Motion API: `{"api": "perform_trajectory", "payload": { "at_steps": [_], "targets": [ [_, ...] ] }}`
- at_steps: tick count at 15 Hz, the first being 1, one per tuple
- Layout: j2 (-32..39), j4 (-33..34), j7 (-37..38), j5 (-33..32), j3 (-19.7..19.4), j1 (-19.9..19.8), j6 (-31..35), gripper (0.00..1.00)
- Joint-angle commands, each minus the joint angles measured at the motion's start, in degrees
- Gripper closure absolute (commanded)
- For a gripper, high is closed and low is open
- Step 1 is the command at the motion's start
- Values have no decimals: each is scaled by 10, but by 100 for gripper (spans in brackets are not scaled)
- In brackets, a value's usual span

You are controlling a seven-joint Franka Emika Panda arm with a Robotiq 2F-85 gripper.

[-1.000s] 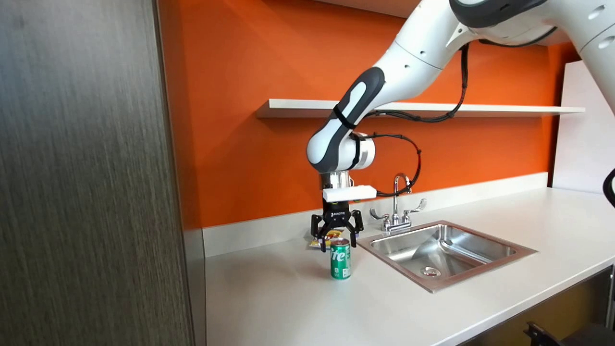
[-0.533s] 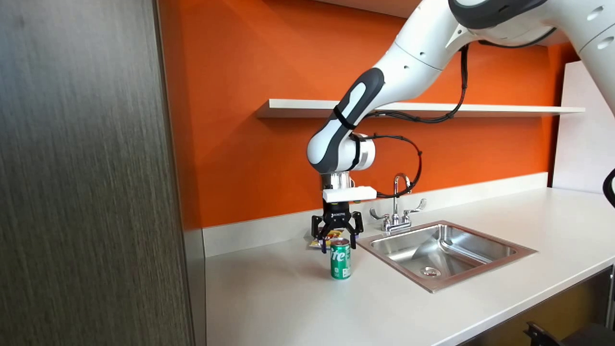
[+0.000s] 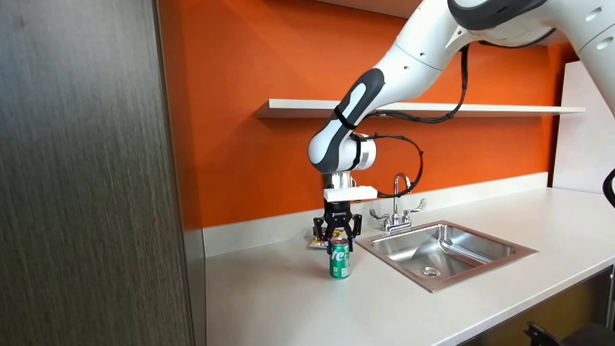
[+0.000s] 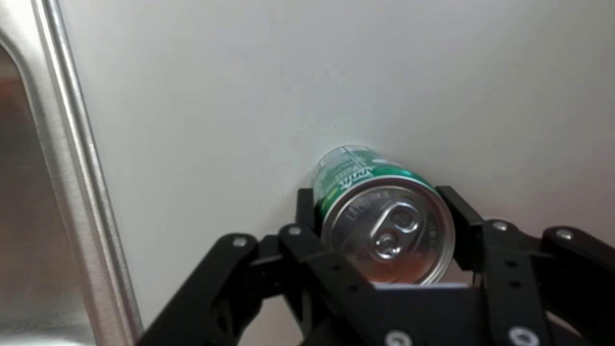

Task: Put the green can in the sink

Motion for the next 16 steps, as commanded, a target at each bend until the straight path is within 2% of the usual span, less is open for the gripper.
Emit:
{"api": "perform_trajectory", "payload": {
  "at_steps": [1, 9, 16],
  "targets": [
    [-16, 6, -4, 12, 0, -7, -9, 62],
    [-78, -13, -3, 37, -8, -24, -18, 62],
    [-97, -42, -11, 95, -31, -69, -5, 62]
  ]
}}
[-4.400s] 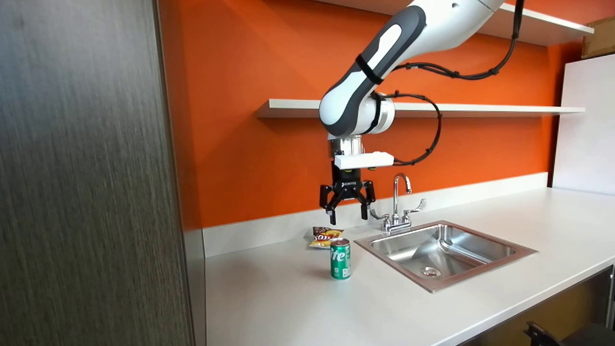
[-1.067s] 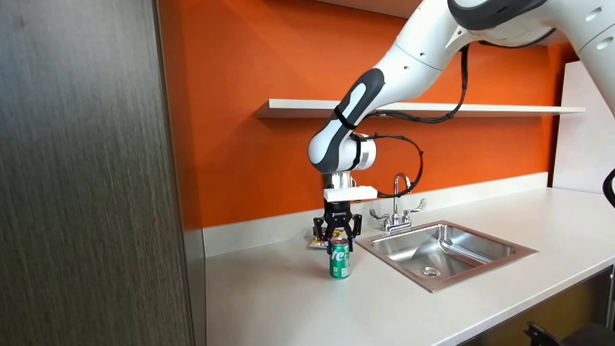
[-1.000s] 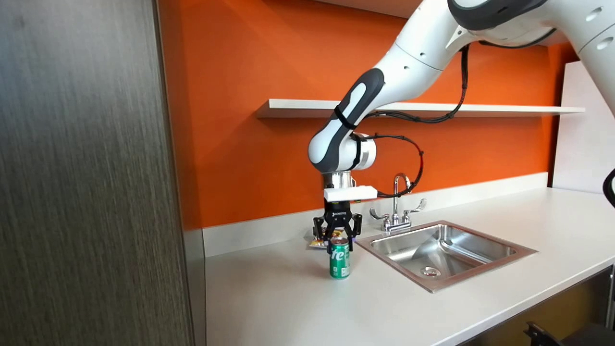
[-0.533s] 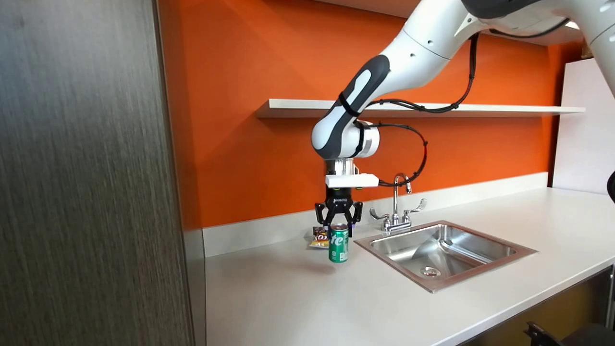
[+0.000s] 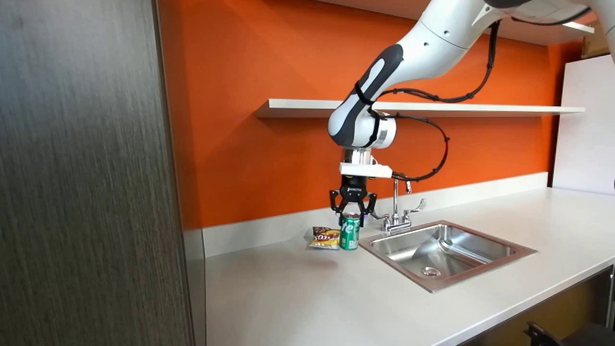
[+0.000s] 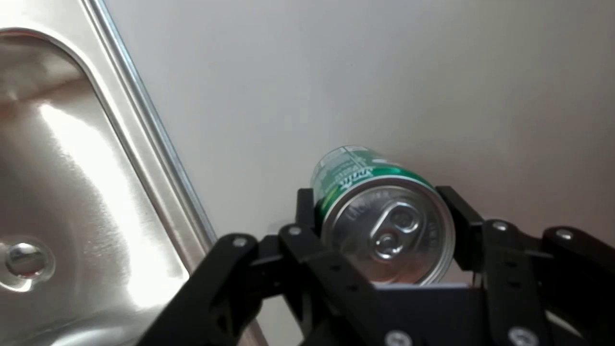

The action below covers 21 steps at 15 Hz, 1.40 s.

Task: Put the green can in the sink

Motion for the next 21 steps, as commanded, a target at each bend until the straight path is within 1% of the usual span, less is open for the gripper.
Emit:
{"api": "perform_trajectory", "payload": {
  "at_steps": [1, 11, 16, 21],
  "targets": [
    [-26, -29, -12, 32, -11, -30, 1, 62],
    [-27, -52, -16, 87, -65, -103, 13, 62],
    [-20, -46, -7, 102, -85, -125, 8, 62],
    [-3, -36, -6, 125, -94, -140, 10, 62]
  ]
}}
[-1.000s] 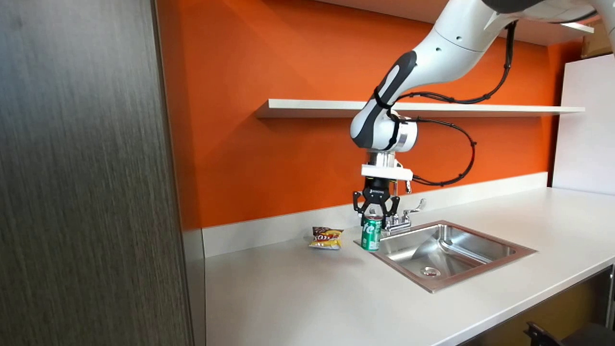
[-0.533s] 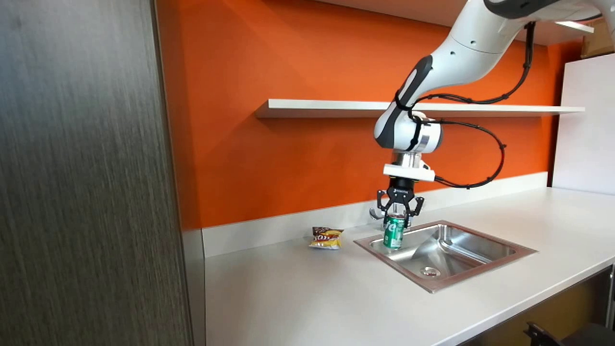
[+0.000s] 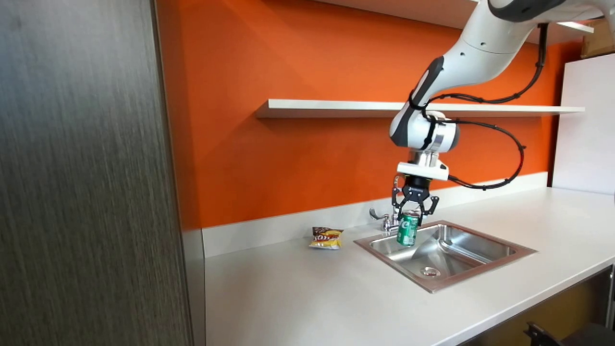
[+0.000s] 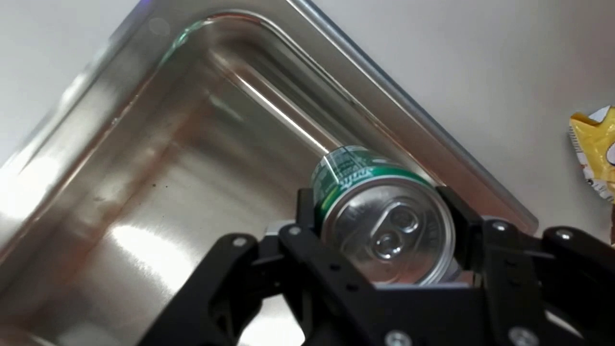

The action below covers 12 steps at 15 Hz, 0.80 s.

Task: Put the green can in the sink

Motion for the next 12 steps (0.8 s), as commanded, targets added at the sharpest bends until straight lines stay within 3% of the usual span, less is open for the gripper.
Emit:
{"api": "perform_trajectory", "payload": {
  "at_steps": [1, 6, 12],
  "targets": [
    [5, 4, -2, 29, 1, -15, 2, 62],
    [34, 11, 3, 51, -4, -26, 16, 62],
    [59, 19, 17, 32, -17, -26, 45, 62]
  ]
}}
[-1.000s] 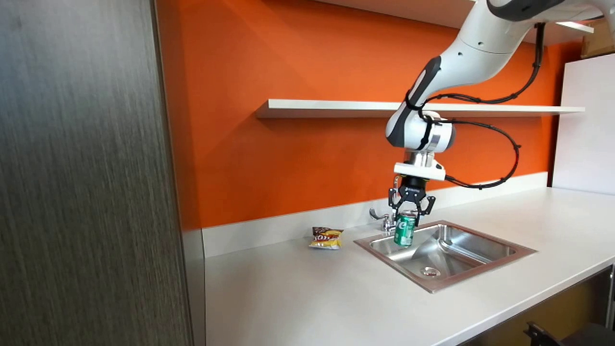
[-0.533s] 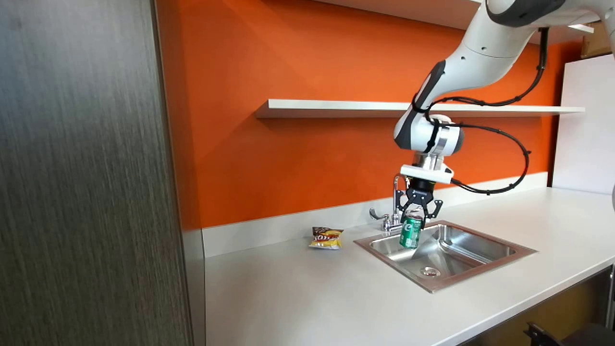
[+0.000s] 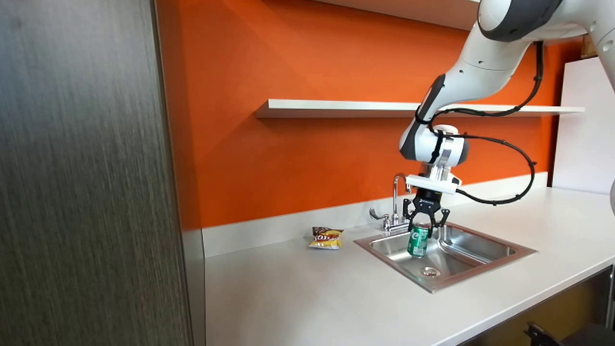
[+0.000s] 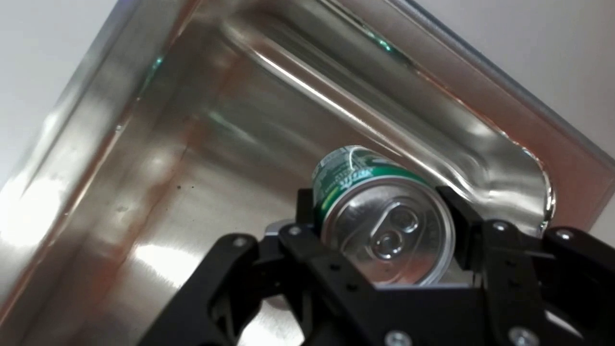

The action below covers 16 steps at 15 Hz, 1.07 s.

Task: Put the green can in the sink

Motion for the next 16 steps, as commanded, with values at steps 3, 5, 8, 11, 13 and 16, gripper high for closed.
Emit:
{"api": "perform_trajectory", "payload": {
  "at_steps": [3, 5, 8, 11, 13, 16],
  "targets": [
    [21, 18, 18, -9, -3, -4, 18, 62],
    [32, 21, 20, -11, -3, -3, 21, 62],
    [57, 28, 19, -9, 0, -4, 28, 62],
    [81, 34, 22, -12, 0, -2, 36, 62],
    [97, 38, 26, -17, -1, -1, 40, 62],
    [118, 47, 29, -22, -3, 0, 43, 62]
  ]
}}
